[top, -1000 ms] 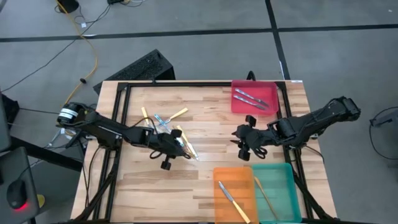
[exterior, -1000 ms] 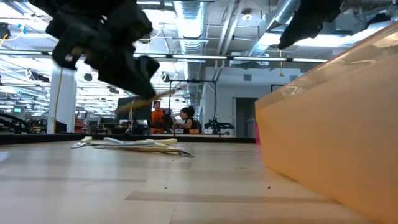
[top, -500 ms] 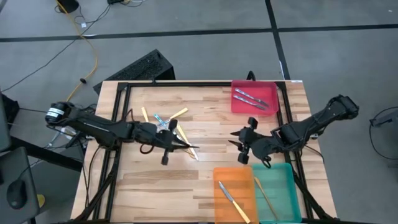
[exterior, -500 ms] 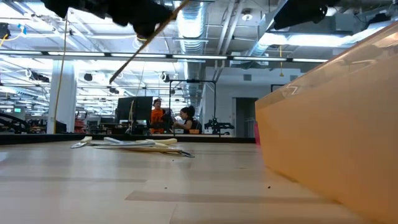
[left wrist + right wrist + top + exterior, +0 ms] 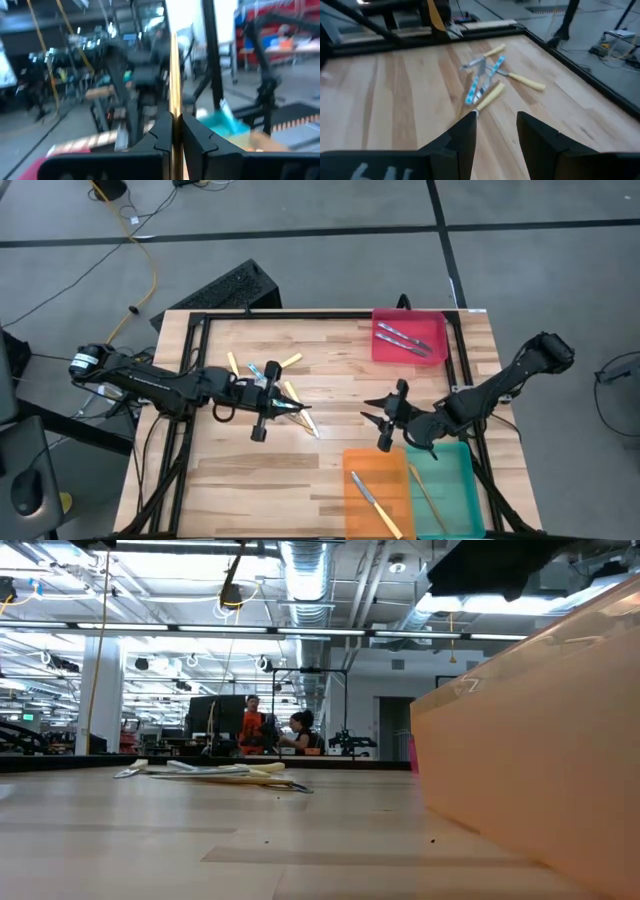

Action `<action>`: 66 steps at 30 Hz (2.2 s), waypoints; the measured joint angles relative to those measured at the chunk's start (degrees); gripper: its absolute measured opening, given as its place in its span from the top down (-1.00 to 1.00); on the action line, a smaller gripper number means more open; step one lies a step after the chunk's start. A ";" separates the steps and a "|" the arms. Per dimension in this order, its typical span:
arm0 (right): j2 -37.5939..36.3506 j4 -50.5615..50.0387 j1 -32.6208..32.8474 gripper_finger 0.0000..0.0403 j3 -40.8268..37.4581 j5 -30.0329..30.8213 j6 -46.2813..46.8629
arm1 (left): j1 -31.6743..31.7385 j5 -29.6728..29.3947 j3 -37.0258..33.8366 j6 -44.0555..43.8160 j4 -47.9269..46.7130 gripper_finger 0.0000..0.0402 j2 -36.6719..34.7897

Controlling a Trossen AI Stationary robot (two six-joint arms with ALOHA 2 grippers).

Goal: Sort silverware by color (type)
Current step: Put the gold knife into the blue bin

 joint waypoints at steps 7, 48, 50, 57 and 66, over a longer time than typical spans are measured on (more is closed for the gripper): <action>-0.07 18.90 0.00 0.18 -4.92 -1.35 -7.06 | 0.00 2.32 0.00 -0.49 7.27 0.97 -0.01; 21.53 39.88 -11.74 0.18 15.05 -24.40 -26.75 | 2.49 4.57 0.02 -4.55 22.09 0.97 8.70; 21.53 39.74 -12.43 0.18 15.48 -26.06 -25.73 | 2.49 4.62 0.02 -4.50 22.09 0.97 8.70; 23.24 41.34 -13.68 0.18 15.95 -28.85 -25.26 | 2.49 4.63 0.02 -3.98 22.22 0.97 8.70; 29.04 41.32 -13.73 0.18 20.23 -30.06 -26.39 | 2.49 4.82 0.02 -3.76 22.01 0.97 8.70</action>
